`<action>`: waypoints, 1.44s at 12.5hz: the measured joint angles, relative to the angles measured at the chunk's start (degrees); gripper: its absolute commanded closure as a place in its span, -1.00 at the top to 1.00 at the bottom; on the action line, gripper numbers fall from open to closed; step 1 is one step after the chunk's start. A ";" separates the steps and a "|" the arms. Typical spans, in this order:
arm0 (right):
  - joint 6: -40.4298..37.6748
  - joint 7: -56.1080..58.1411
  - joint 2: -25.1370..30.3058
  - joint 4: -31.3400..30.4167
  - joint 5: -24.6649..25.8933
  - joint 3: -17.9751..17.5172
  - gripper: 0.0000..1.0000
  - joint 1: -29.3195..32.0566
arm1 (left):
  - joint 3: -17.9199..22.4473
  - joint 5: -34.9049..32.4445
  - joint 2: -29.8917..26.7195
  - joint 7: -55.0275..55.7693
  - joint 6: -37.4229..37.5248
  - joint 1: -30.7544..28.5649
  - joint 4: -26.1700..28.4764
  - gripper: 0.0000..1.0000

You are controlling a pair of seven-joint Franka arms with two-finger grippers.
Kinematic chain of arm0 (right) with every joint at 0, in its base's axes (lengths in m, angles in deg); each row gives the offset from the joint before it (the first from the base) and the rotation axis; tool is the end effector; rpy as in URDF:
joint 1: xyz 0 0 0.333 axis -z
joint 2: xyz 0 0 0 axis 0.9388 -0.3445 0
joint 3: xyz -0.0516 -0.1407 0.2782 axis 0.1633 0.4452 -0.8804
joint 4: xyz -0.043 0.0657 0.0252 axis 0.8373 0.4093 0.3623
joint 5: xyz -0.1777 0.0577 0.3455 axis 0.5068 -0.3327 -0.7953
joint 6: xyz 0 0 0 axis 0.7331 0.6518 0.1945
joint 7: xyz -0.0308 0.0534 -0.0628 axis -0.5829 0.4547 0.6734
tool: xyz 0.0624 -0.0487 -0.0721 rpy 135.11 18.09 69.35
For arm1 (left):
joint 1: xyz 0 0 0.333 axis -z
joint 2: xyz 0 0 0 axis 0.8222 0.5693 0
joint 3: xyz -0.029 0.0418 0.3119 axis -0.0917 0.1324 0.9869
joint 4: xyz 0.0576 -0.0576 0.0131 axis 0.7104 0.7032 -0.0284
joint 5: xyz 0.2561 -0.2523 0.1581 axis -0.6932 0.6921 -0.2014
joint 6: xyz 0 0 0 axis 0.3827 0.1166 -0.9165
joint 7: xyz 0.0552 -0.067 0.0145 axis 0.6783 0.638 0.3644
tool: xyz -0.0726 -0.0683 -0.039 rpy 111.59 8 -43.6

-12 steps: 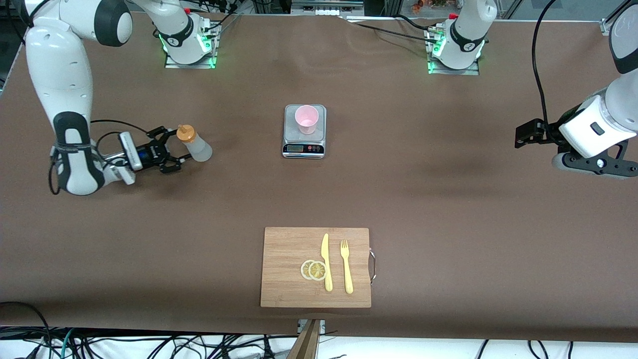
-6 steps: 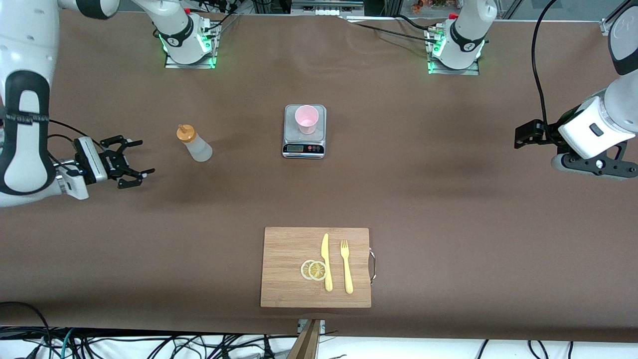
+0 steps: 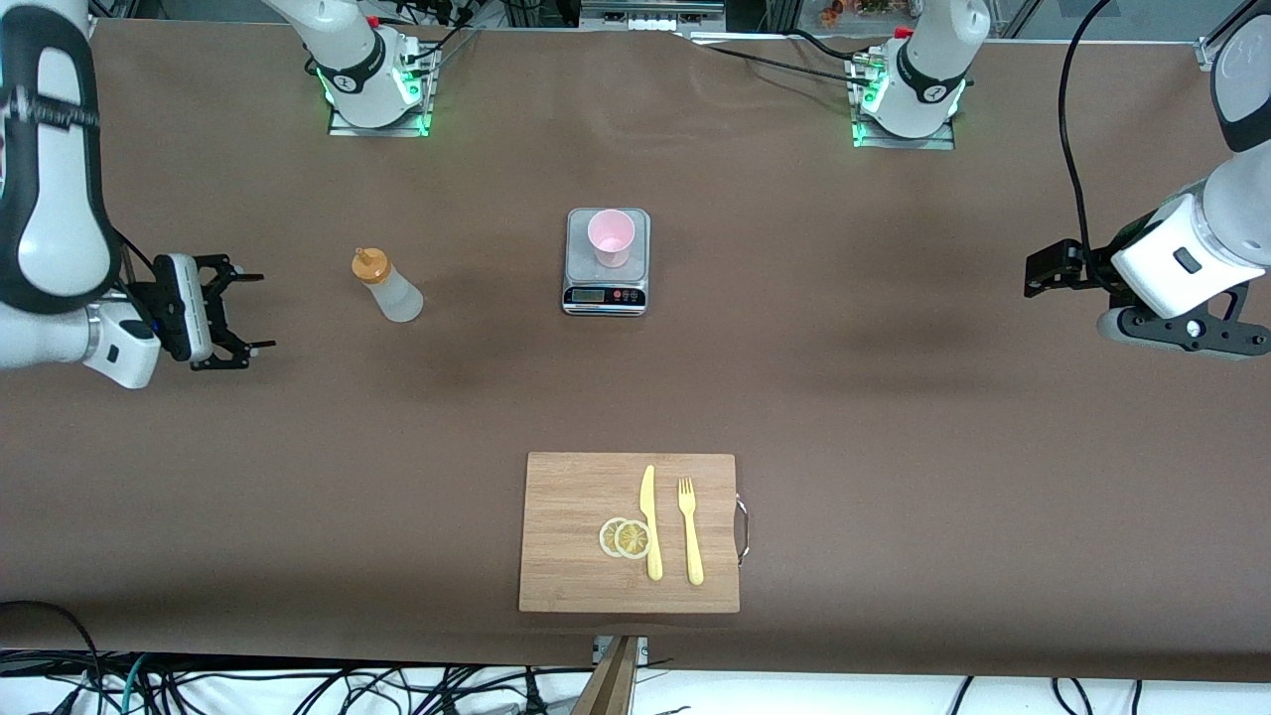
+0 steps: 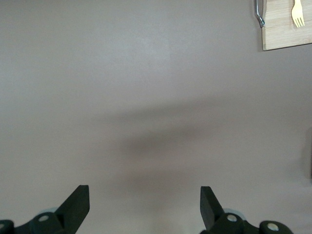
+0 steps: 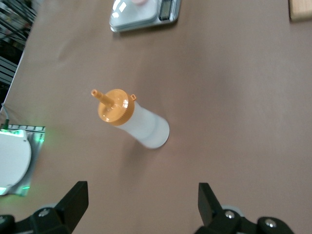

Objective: Add sauce to pink cup with both arms

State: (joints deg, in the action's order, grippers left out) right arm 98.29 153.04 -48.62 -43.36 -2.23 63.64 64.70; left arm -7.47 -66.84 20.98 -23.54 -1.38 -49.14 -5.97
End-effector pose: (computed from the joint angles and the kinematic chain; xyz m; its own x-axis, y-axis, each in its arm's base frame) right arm 0.6038 -0.0394 0.3913 0.0604 0.9416 0.3313 0.9245 0.0723 -0.3742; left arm 0.6044 -0.0413 0.5685 0.9807 -0.1433 -0.1332 -0.1424 -0.9897 0.0162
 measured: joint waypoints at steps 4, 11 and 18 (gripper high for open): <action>0.71 -22.94 9.34 -0.64 10.18 -7.04 1.00 -0.37 | 0.00 0.12 0.16 0.00 0.00 -0.02 -0.35 1.00; 1.20 -63.08 14.25 -1.00 16.51 -12.46 1.00 -1.23 | 0.00 0.14 0.20 0.00 0.00 -0.04 -0.41 1.00; 5.92 -69.24 14.15 -1.02 21.26 -13.49 1.00 -1.19 | 0.01 0.14 0.22 0.00 0.00 -0.05 -0.42 1.00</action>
State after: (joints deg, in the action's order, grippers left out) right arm 104.21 83.80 -34.47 -44.38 19.04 50.15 63.51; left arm -7.46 -66.69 21.19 -23.54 -1.38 -49.19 -6.39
